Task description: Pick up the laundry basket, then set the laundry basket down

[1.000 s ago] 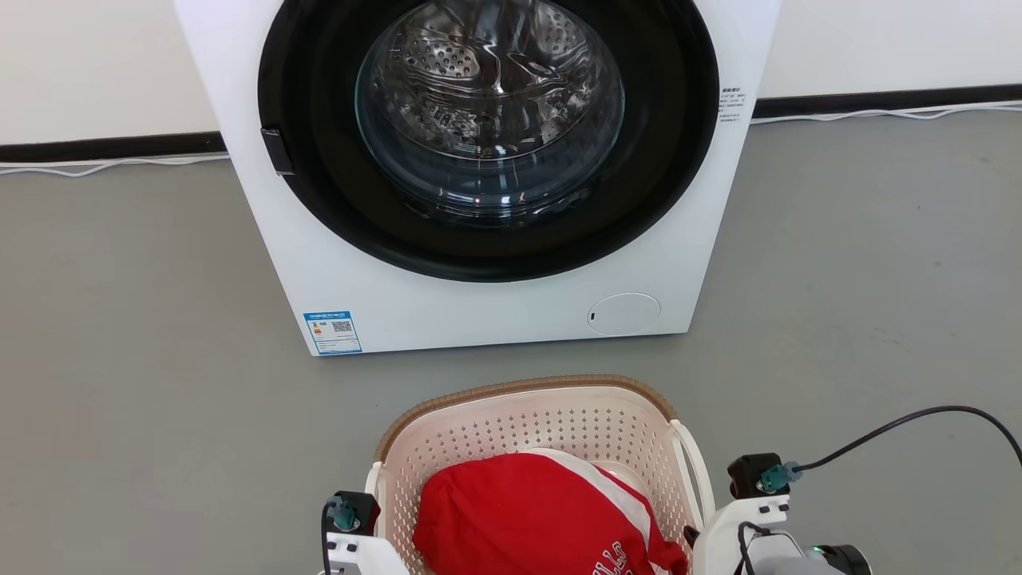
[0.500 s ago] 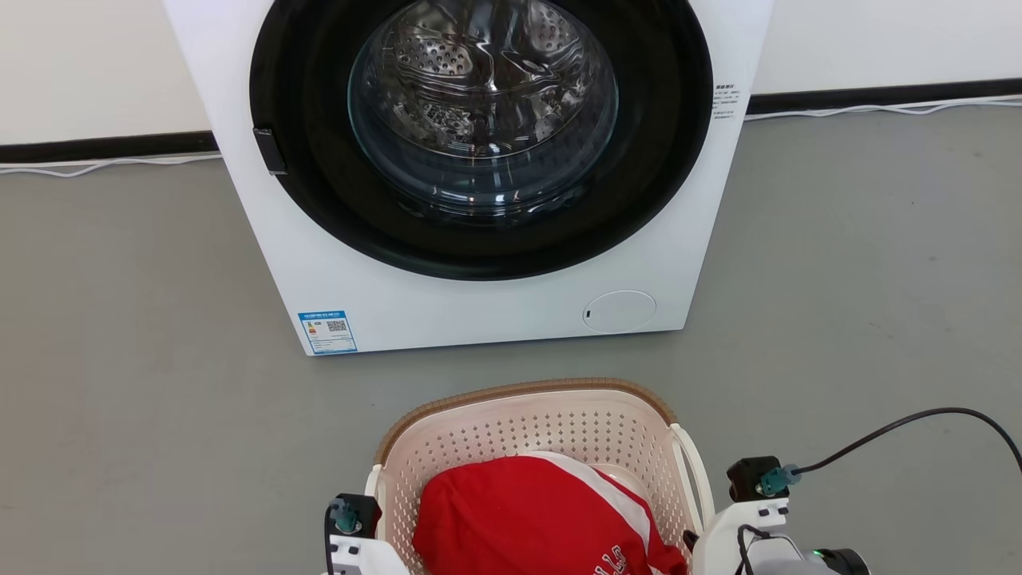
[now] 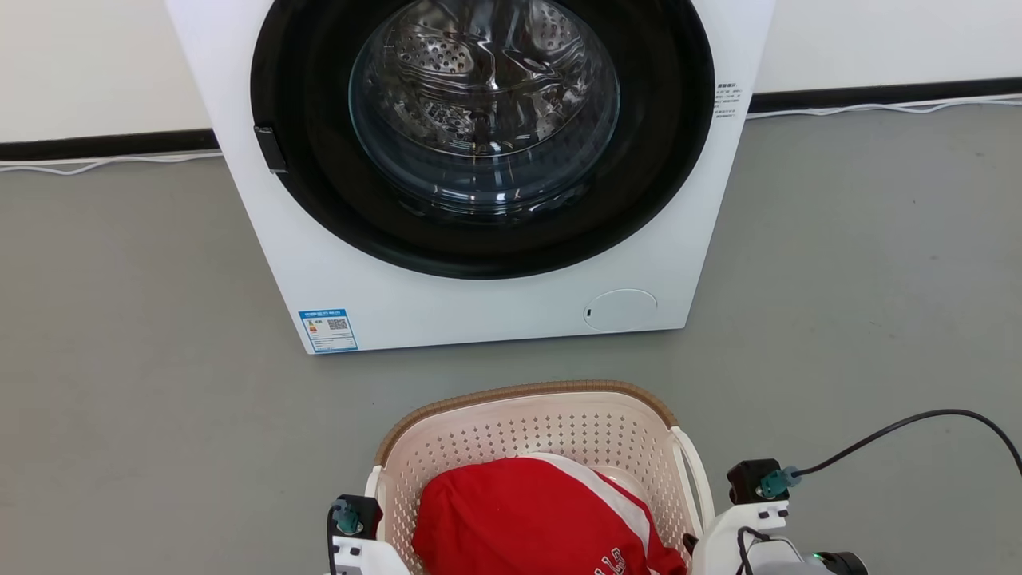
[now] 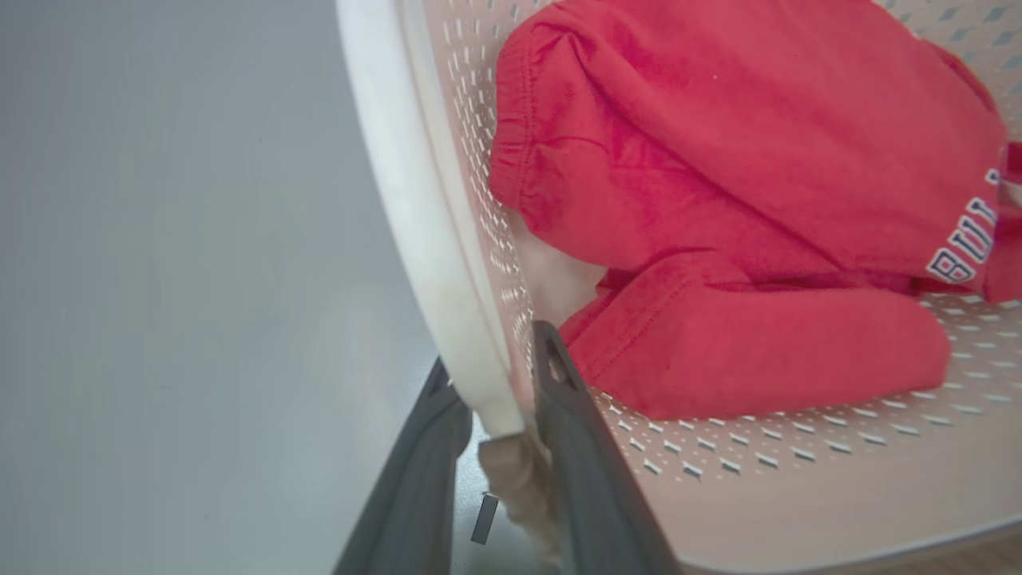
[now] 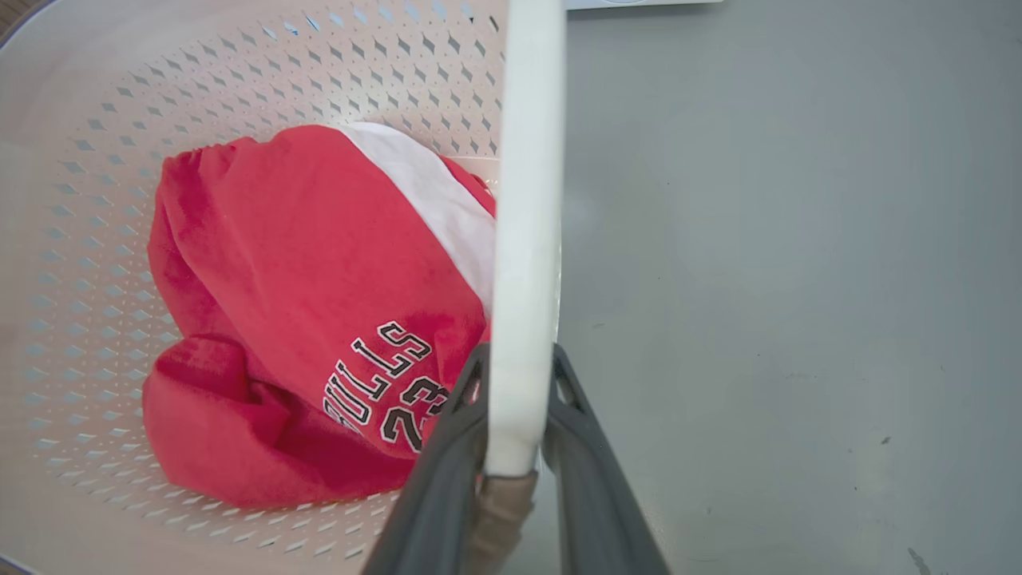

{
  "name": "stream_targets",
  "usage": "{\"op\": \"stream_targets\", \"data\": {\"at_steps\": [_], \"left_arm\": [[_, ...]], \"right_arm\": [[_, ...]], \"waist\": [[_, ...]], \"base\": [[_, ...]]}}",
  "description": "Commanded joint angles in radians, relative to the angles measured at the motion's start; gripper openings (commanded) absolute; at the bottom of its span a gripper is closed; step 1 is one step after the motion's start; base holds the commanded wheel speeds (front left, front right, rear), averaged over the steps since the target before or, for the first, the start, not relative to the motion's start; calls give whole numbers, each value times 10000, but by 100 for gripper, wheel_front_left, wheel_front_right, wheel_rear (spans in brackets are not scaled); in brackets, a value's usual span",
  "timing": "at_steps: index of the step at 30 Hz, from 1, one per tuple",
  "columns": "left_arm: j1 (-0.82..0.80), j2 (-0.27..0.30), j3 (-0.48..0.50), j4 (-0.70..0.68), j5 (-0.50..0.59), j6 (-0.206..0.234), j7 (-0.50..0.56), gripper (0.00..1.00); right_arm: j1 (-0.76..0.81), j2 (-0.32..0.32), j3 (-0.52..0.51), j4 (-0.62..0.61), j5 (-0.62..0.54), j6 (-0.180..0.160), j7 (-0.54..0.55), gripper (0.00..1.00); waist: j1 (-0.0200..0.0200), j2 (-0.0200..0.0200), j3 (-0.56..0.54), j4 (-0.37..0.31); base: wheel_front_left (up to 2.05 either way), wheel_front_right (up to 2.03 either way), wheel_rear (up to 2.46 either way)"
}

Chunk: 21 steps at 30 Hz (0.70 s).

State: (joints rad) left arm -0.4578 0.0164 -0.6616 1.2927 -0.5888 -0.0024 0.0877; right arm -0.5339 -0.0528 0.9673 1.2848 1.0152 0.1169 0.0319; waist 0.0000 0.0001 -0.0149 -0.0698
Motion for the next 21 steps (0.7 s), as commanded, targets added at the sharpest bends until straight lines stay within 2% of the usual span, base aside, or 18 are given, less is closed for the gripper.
{"op": "stream_targets", "data": {"at_steps": [1,21], "left_arm": [[-244,338,37,-21,111,138,-15,0],[-239,376,-182,-20,-13,186,-10,0]], "right_arm": [[-328,26,106,-129,13,138,-227,0],[-341,26,596,-97,555,138,-291,0]], "waist": [[0,-1,6,-4],[0,-1,56,-25]], "base": [[0,0,0],[0,0,0]]}}
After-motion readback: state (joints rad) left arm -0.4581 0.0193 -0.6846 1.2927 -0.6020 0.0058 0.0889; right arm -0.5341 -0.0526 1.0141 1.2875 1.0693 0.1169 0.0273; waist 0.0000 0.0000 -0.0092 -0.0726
